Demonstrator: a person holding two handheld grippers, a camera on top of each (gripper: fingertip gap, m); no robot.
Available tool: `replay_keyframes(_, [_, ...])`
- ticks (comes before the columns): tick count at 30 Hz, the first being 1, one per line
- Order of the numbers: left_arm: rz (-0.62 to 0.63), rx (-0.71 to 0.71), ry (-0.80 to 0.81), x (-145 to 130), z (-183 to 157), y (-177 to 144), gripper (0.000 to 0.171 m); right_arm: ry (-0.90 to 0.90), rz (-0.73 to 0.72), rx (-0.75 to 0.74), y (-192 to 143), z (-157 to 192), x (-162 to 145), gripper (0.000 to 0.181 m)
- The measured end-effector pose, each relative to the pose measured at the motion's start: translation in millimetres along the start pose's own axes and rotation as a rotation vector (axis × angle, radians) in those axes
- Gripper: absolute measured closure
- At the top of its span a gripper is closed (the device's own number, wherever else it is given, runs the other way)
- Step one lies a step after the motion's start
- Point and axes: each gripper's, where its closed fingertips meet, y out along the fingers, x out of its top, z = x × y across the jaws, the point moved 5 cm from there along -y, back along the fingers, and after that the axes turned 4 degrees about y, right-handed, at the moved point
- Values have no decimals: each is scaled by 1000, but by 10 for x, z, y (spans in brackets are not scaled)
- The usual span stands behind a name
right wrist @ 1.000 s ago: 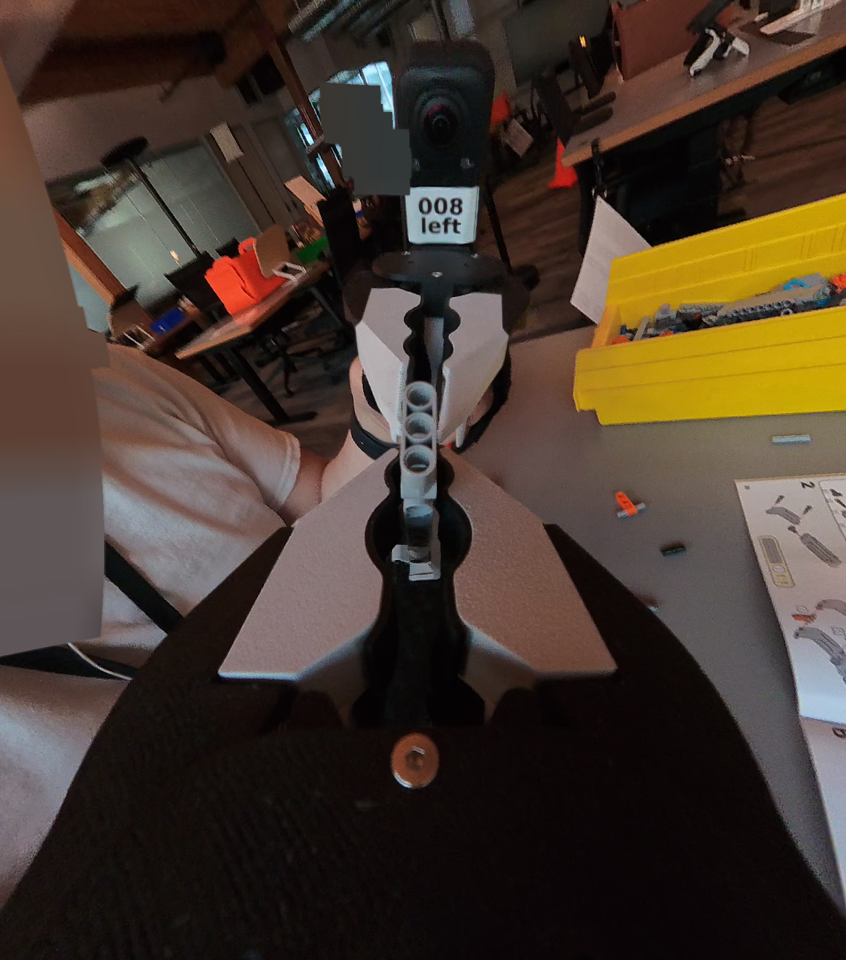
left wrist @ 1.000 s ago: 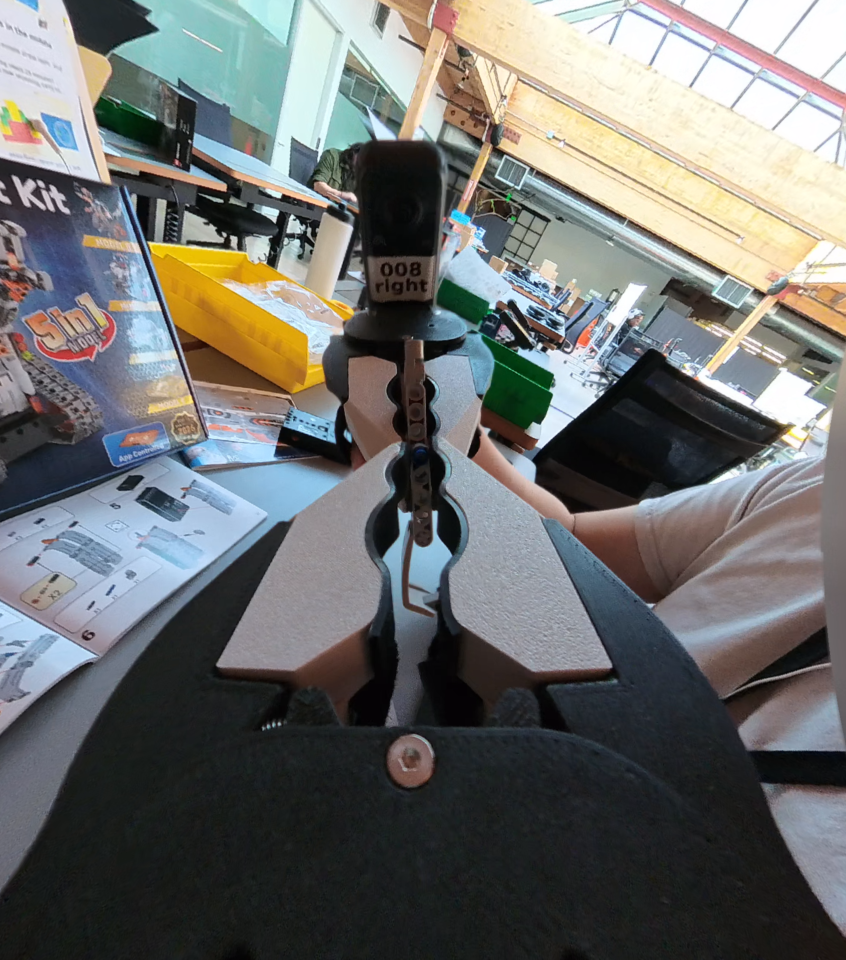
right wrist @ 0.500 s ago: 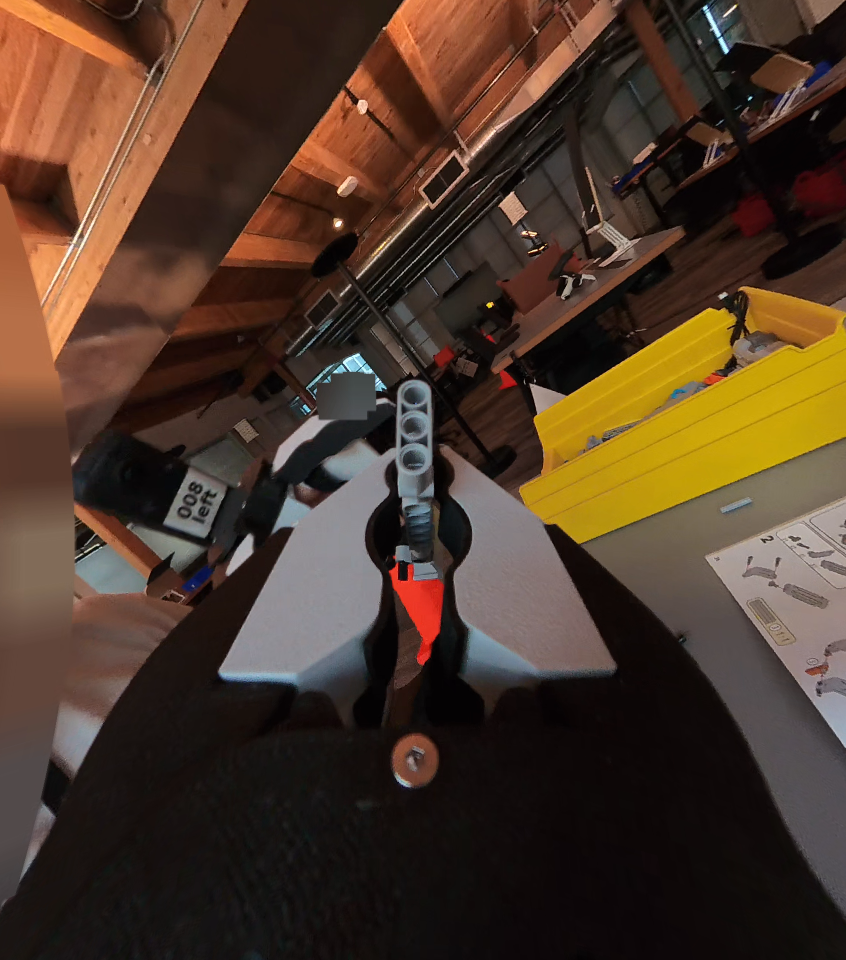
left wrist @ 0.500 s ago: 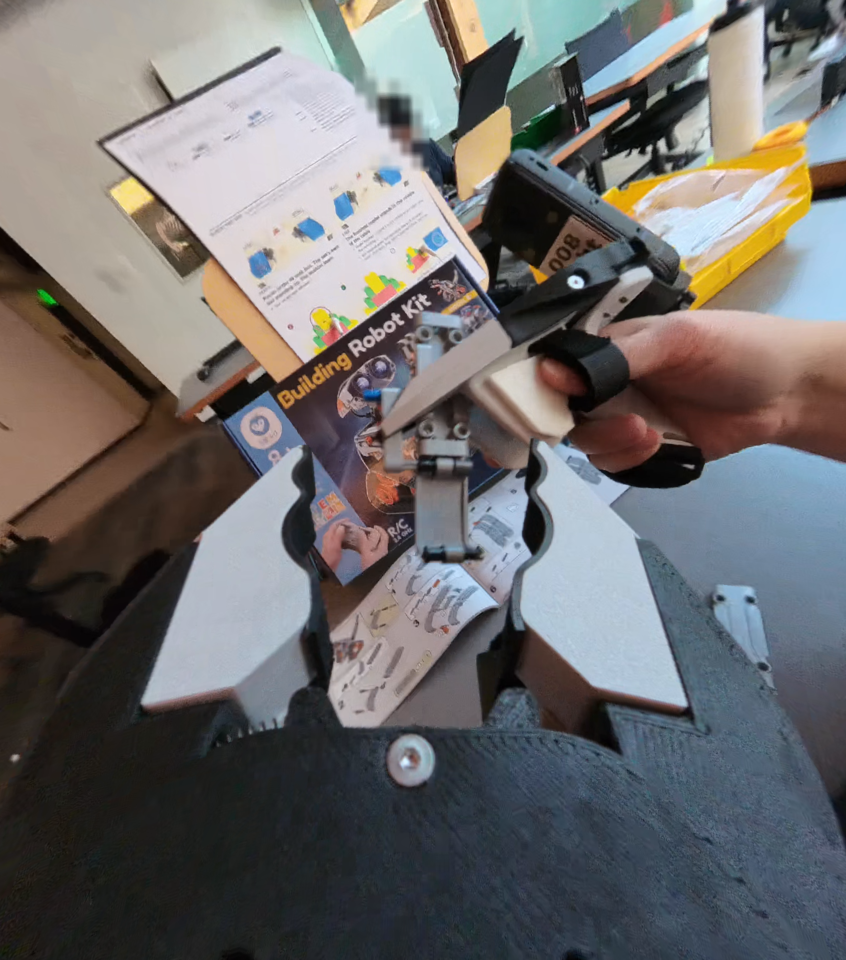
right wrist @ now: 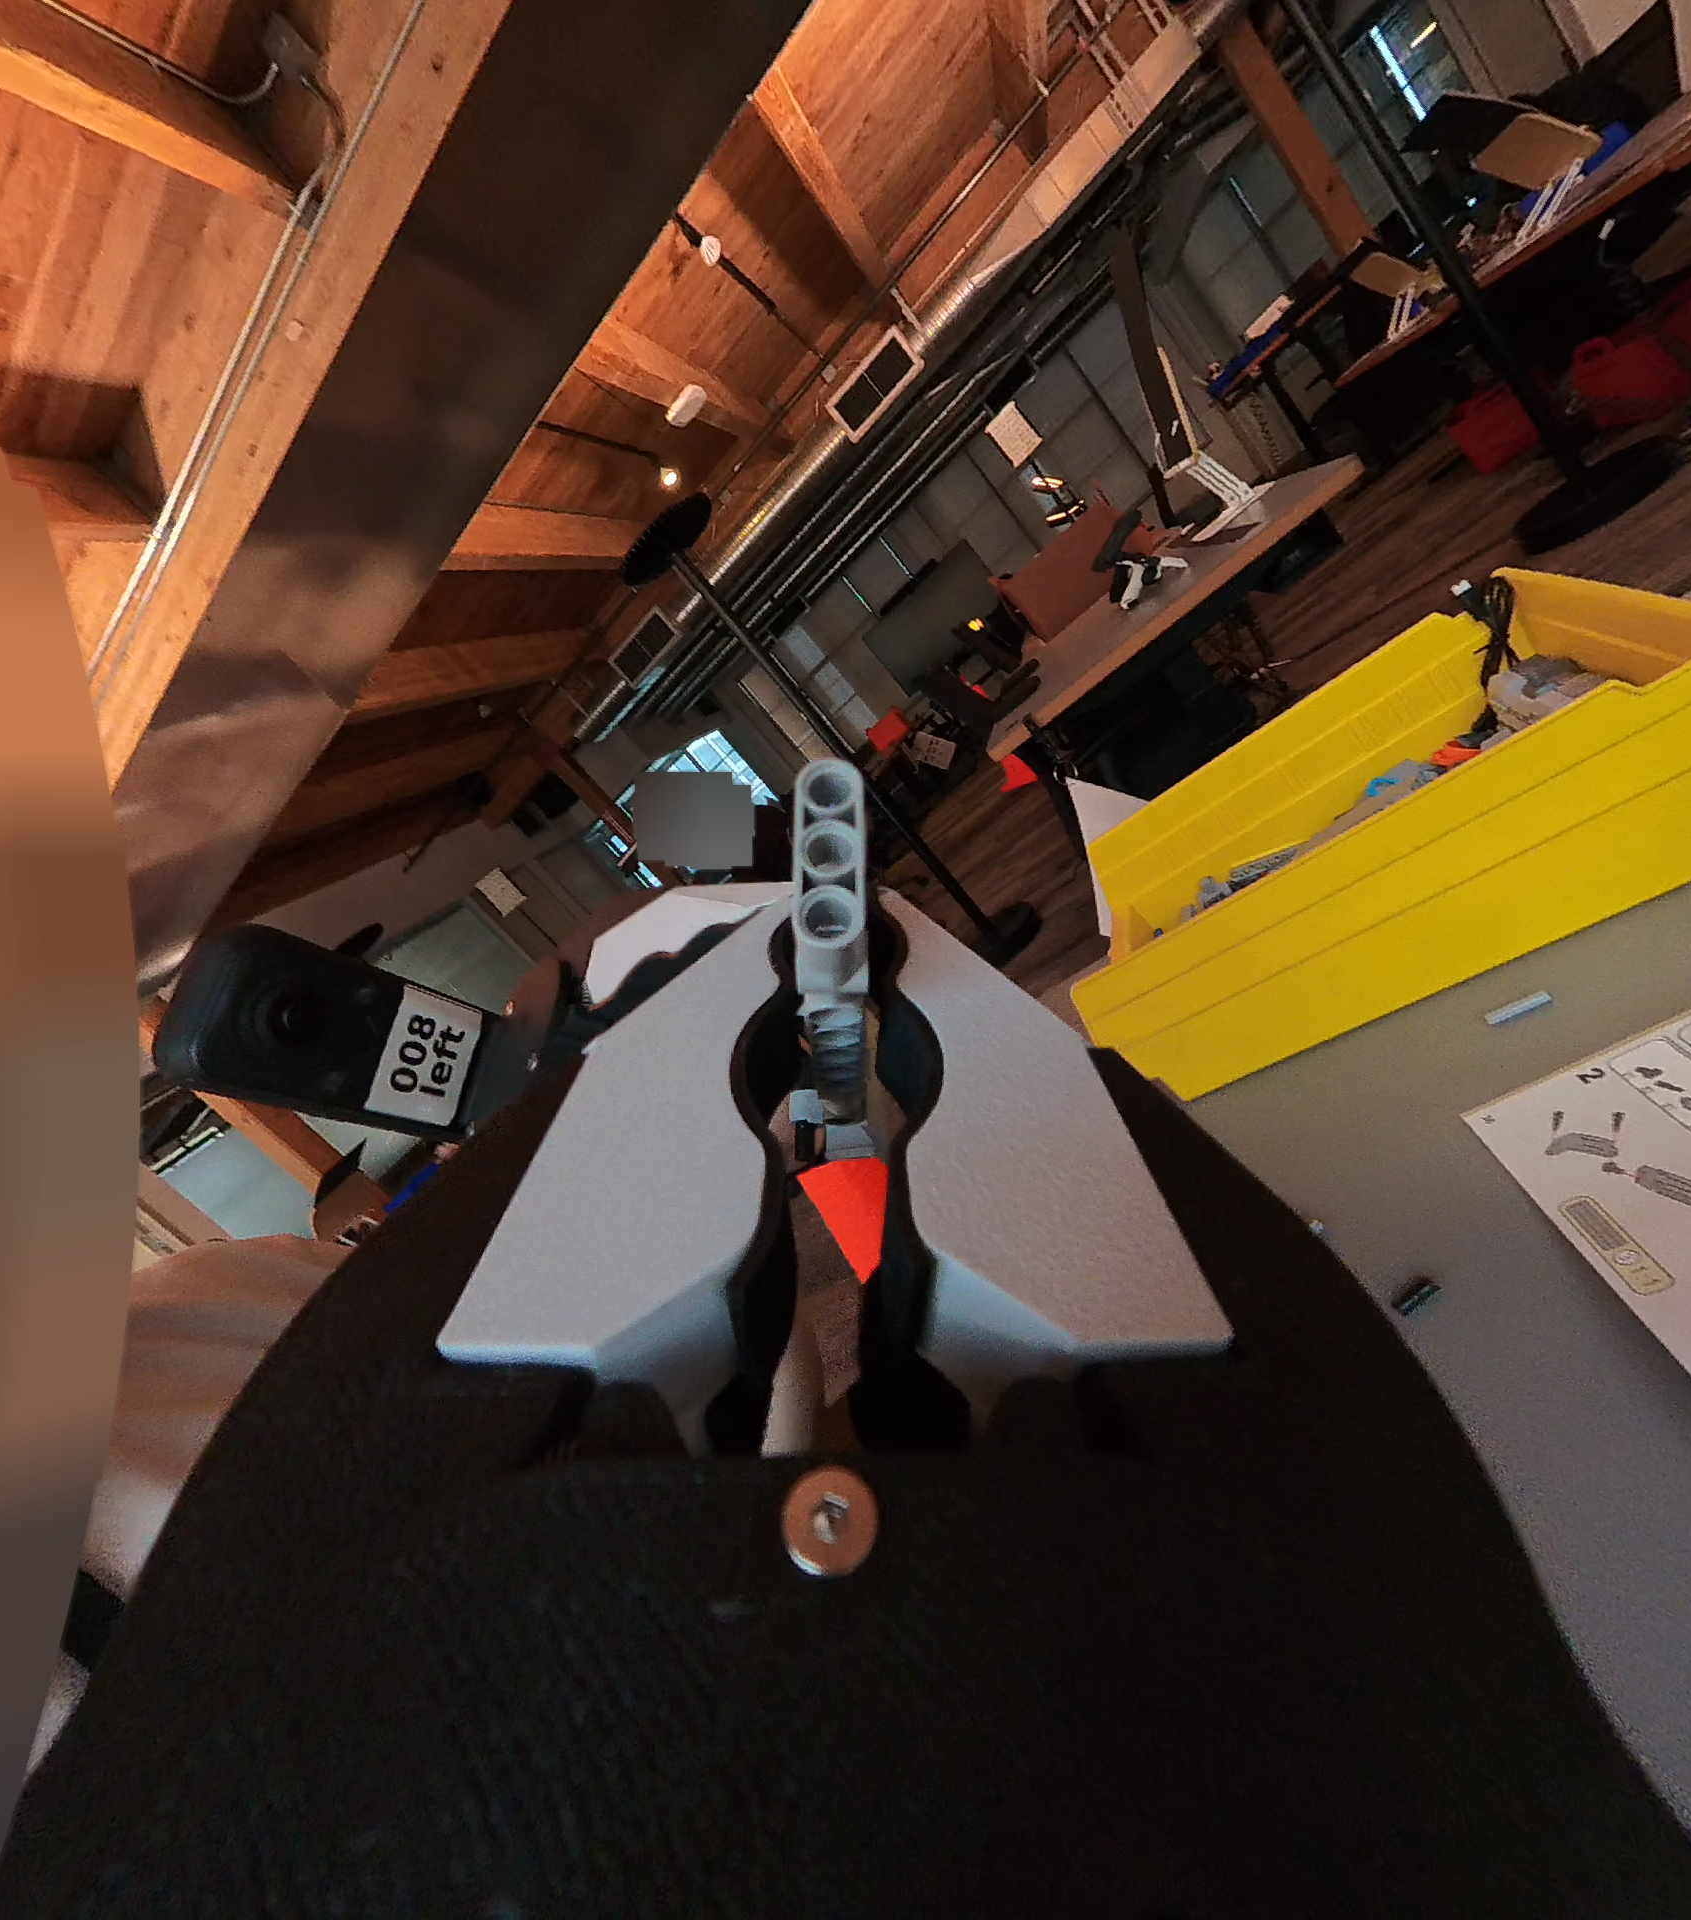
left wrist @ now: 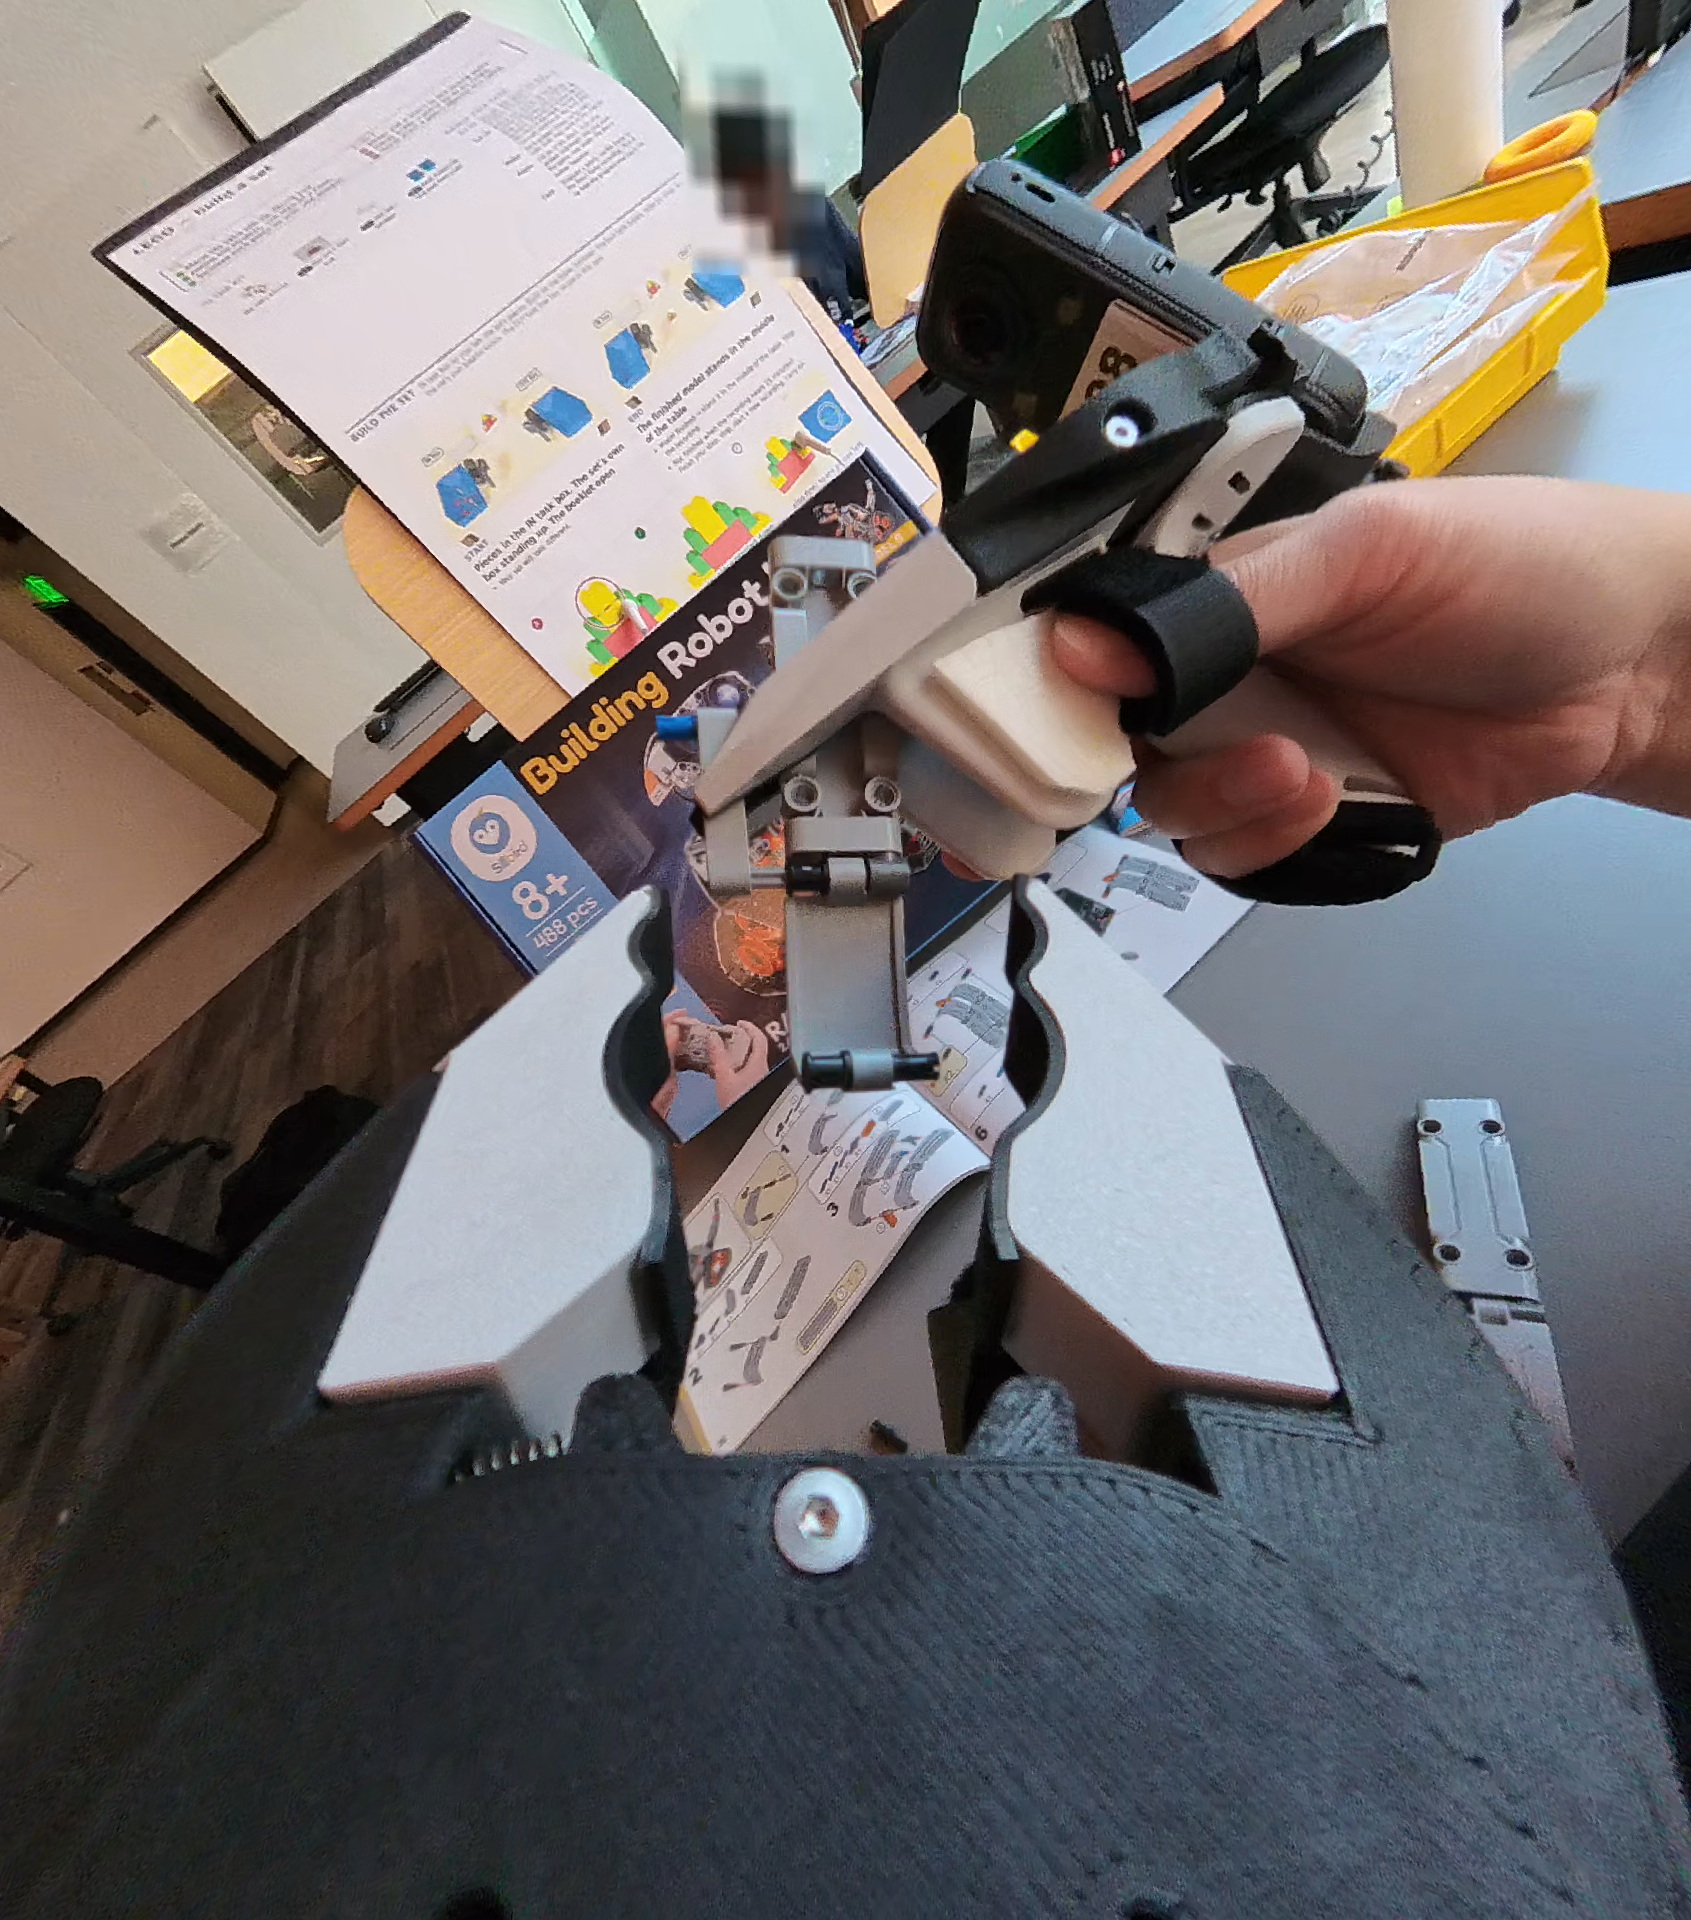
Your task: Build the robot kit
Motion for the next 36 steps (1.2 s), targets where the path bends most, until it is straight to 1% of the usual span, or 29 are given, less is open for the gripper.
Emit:
replay_keyframes(2, [9,16,16,10,-1,-5,107,13,-10,14,10,29,3,176])
replay_keyframes(4, [10,49,41,39,-3,-3,111,10,-8,17,36,57,-17,176])
replay_keyframes(9, [20,154,117,83,40,-29,131,-3,0,36,95,179,-58,175])
replay_keyframes(14, [-29,135,85,176,38,-131,132,-20,2,65,108,303,-57,175])
replay_keyframes(16, [-48,119,76,214,47,-193,132,-54,12,83,120,362,-62,174])
replay_keyframes(19, [-84,114,75,278,76,-311,131,-153,51,79,131,420,-82,152])
replay_keyframes(22, [-103,95,82,330,88,-434,132,-253,80,127,92,530,-78,131])
replay_keyframes(23, [-104,84,97,337,79,-475,131,-305,82,145,59,579,-64,119])
replay_keyframes(25, [-87,49,147,327,40,-552,131,-476,107,182,-54,729,-70,90])
replay_keyframes(26, [-78,31,187,317,7,-591,132,-609,135,182,-118,814,-104,78])
replay_keyframes(27, [-70,24,235,309,-21,-632,132,-782,167,151,-175,884,-154,71])
replay_keyframes(29, [-42,2,331,283,-95,-701,132,-1153,266,62,-251,993,-274,73])
replay_keyframes(30, [-32,-10,373,274,-138,-731,132,-1272,294,30,-255,1061,-316,81])
replay_keyframes(31, [-27,-26,410,270,-188,-759,132,-1365,332,11,-241,1116,-362,90])
replay_keyframes(33, [-24,-54,465,271,-280,-802,132,-1507,456,-28,-208,1126,-508,95])
replay_keyframes(34, [-25,-58,489,279,-313,-817,132,-1569,537,-66,-204,1072,-590,98])
replay_keyframes(35, [-27,-60,513,288,-340,-830,132,-1651,595,-130,-205,1009,-637,107])
replay_keyframes(36, [-28,-55,536,300,-359,-838,132,-1740,616,-185,-211,973,-665,122])
